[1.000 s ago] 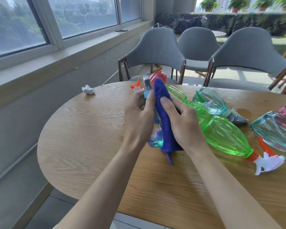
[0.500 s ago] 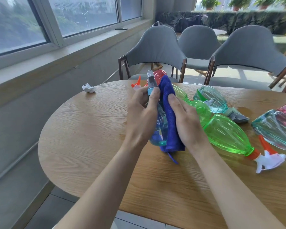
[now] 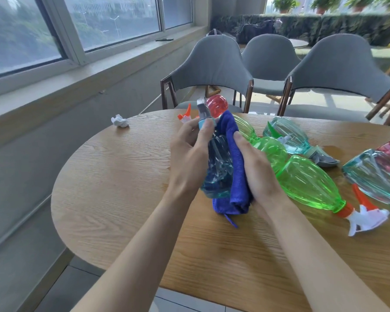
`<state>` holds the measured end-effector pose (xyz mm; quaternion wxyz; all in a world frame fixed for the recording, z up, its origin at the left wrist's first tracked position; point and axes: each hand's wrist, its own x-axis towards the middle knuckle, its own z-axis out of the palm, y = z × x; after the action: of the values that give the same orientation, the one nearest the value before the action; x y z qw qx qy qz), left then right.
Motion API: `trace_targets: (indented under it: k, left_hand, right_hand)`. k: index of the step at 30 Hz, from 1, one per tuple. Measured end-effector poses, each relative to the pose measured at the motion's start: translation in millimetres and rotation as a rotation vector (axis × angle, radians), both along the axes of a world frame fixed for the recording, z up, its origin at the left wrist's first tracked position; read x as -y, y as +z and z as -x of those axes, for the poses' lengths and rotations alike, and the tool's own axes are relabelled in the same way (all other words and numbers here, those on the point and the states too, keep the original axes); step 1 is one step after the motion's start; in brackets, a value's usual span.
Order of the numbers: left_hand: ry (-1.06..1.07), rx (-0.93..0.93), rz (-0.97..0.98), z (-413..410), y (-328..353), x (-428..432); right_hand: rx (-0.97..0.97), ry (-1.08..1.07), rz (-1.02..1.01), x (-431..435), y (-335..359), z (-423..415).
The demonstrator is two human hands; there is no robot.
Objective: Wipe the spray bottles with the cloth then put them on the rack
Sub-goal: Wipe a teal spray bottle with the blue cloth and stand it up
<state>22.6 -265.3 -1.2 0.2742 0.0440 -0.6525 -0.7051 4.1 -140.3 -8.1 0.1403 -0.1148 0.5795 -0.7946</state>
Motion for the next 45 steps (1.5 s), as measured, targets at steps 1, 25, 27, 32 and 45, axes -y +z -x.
trace_targets:
  k: [1,25,27,32,45]
  left_hand:
    - [0.005,-0.007,-0.033,1,0,1]
    - [0.093,-0.004,0.117,2,-6,-9]
    - [0.169,-0.005,0.089,4,-6,-4]
    - [0.257,0.002,-0.019,6,-3,4]
    - [0.237,-0.035,-0.210,8,-3,-3]
  right_hand:
    - [0.054,0.029,0.050,-1,-1,-2]
    - [-0.487,-0.145,-0.439,8,-6,-3]
    - [-0.641,-0.161,-0.504,12,-13,-7]
    - [-0.775,-0.129,-0.546,10,-22,-5]
    - [-0.366,-0.079,-0.174,-1,-16,-7]
